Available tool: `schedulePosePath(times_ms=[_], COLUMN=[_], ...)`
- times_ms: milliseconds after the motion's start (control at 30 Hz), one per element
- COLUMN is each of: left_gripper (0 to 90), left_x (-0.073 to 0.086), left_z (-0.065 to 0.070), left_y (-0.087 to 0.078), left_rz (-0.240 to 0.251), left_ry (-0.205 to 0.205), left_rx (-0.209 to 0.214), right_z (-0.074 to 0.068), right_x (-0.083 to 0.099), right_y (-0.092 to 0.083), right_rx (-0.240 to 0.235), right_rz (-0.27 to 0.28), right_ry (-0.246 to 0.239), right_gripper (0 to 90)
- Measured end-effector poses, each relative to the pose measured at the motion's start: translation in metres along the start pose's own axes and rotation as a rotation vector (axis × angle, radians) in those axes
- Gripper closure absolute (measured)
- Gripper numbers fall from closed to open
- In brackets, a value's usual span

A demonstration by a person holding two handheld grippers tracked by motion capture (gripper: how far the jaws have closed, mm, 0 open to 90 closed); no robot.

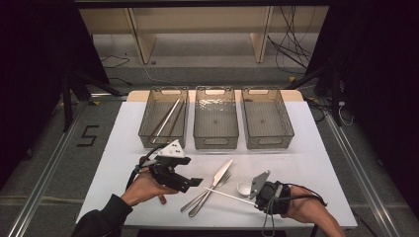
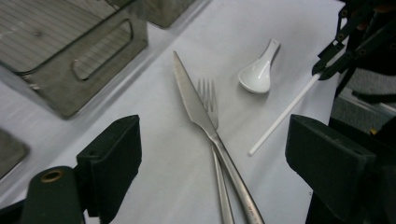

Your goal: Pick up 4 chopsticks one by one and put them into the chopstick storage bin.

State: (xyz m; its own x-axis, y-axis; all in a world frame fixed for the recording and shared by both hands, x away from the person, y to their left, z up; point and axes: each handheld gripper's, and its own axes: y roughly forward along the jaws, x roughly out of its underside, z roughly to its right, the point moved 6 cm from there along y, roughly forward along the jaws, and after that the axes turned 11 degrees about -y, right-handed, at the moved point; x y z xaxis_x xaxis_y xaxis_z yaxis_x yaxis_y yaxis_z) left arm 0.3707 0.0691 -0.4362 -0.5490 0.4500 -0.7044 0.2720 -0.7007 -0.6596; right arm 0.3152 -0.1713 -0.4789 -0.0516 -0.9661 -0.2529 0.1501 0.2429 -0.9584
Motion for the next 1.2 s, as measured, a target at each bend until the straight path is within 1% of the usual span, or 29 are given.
schedulePosePath(times_ms=[67, 100, 133, 167, 200, 233, 333, 400, 433, 500, 533, 600, 633, 700, 733, 800, 867, 933, 1000, 1033, 1100, 1133, 1167, 1200], left_gripper=[18.6, 18.7, 19.2, 19.5, 19.8, 20.3, 21.6, 22.5, 23.0, 24.2, 24.8, 27.6, 28.7, 31.3, 32.5, 35.8, 40.0, 43.4, 46.1, 47.3, 50.0, 51.1, 52.8, 54.3], left_x=[-0.001, -0.001, -0.001, 0.000, 0.001, 0.002, 0.005, 0.007, 0.008, 0.011, 0.013, 0.014, 0.015, 0.017, 0.018, 0.021, 0.023, 0.023, 0.023, 0.023, 0.024, 0.024, 0.025, 0.025], left_z=[0.009, 0.013, 0.016, 0.019, 0.021, 0.023, 0.028, 0.030, 0.030, 0.032, 0.034, 0.038, 0.039, 0.041, 0.042, 0.043, 0.045, 0.046, 0.047, 0.048, 0.049, 0.050, 0.051, 0.051], left_y=[0.006, 0.008, 0.011, 0.013, 0.015, 0.017, 0.021, 0.024, 0.026, 0.030, 0.032, 0.034, 0.035, 0.037, 0.038, 0.040, 0.041, 0.042, 0.042, 0.042, 0.042, 0.042, 0.042, 0.043], left_rz=[-0.040, -0.062, -0.076, -0.097, -0.113, -0.129, -0.170, -0.199, -0.222, -0.253, -0.263, -0.274, -0.278, -0.294, -0.302, -0.322, -0.334, -0.338, -0.342, -0.344, -0.350, -0.350, -0.356, -0.360], left_ry=[0.037, 0.065, 0.081, 0.090, 0.103, 0.118, 0.140, 0.143, 0.147, 0.160, 0.166, 0.186, 0.197, 0.225, 0.238, 0.266, 0.287, 0.294, 0.291, 0.297, 0.308, 0.310, 0.312, 0.308], left_rx=[0.021, 0.025, 0.028, 0.035, 0.040, 0.044, 0.058, 0.067, 0.071, 0.071, 0.072, 0.090, 0.094, 0.090, 0.092, 0.092, 0.091, 0.094, 0.102, 0.103, 0.111, 0.113, 0.119, 0.122], right_z=[-0.001, -0.001, 0.000, 0.000, 0.001, 0.001, 0.001, 0.000, 0.000, -0.001, -0.001, -0.002, -0.003, -0.003, -0.004, -0.004, -0.005, -0.006, -0.006, -0.007, -0.008, -0.009, -0.009, -0.009], right_x=[-0.005, -0.008, -0.009, -0.012, -0.014, -0.017, -0.025, -0.029, -0.031, -0.034, -0.035, -0.037, -0.038, -0.039, -0.039, -0.039, -0.040, -0.040, -0.041, -0.041, -0.042, -0.043, -0.043, -0.044], right_y=[0.000, 0.000, -0.001, -0.001, -0.002, -0.003, -0.005, -0.004, -0.004, -0.004, -0.003, -0.003, -0.003, -0.004, -0.004, -0.005, -0.005, -0.005, -0.005, -0.005, -0.005, -0.006, -0.006, -0.006], right_rx=[-0.002, 0.006, 0.002, 0.011, 0.009, 0.017, 0.027, 0.019, 0.026, 0.021, 0.024, 0.021, 0.024, 0.029, 0.028, 0.026, 0.022, 0.023, 0.023, 0.023, 0.027, 0.019, 0.024, 0.025], right_rz=[-0.001, 0.004, -0.003, 0.006, -0.003, 0.001, 0.006, 0.003, 0.001, -0.002, 0.002, 0.000, 0.001, 0.006, 0.003, 0.003, 0.003, 0.002, 0.006, 0.007, 0.013, 0.011, 0.012, 0.014], right_ry=[-0.018, -0.022, -0.037, -0.039, -0.056, -0.070, -0.086, -0.107, -0.120, -0.121, -0.130, -0.145, -0.140, -0.154, -0.147, -0.163, -0.163, -0.168, -0.177, -0.169, -0.176, -0.177, -0.188, -0.187], right_gripper=[85.5, 85.5, 85.4, 85.5, 85.5, 85.5, 85.4, 85.5, 85.4, 85.4, 85.4, 85.4, 85.4, 85.4, 85.4, 85.4, 85.4, 85.4, 85.4, 85.4, 85.4, 85.4, 85.4, 85.4])
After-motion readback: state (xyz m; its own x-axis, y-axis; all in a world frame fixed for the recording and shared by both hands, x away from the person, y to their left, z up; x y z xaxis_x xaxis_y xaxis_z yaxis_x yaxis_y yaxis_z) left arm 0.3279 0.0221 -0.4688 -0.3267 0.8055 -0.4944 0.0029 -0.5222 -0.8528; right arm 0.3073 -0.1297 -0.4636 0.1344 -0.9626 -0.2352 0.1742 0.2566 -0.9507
